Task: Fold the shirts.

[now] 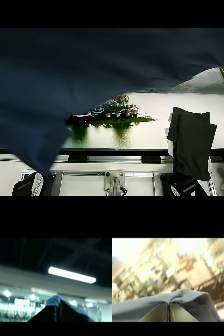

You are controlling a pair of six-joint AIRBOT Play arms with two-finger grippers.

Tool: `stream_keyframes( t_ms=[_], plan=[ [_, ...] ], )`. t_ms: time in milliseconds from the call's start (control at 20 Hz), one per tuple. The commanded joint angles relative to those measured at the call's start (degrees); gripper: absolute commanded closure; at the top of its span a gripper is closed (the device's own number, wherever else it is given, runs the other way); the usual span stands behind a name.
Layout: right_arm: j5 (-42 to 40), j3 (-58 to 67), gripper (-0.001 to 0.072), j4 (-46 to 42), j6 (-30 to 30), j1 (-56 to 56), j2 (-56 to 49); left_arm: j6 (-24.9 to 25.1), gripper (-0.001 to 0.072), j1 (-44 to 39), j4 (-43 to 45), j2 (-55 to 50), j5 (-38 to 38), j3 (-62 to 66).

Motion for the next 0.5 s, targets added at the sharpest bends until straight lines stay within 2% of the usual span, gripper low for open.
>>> stream_keyframes(
  t_ms=[0, 150, 200, 300, 450],
  plan=[
    [5.77, 3.74, 0.0638, -1.99, -0.22, -2.21, 3.02, 0.61, 0.0674, 0.66, 5.84, 6.69, 5.20, 0.96],
    [11.54, 3.74, 0.0638, -2.25, -1.68, -2.21, -0.63, -0.07, 0.0675, 0.55, 13.75, 6.88, -2.62, 0.87],
    [13.53, 3.74, 0.0638, -2.29, -2.56, -2.21, -2.29, -2.32, 0.0675, 0.57, 18.14, 6.82, -5.03, 0.28],
    [18.99, 3.72, 0.0638, -2.45, -4.85, -2.21, -7.13, -9.97, 0.0676, 0.57, 27.56, 6.82, -10.38, -2.80],
    [28.98, 3.26, 0.0638, -2.43, -10.08, -2.21, -18.27, -19.17, 0.0677, 0.57, 37.99, 6.60, -27.41, -11.45]
  ],
)
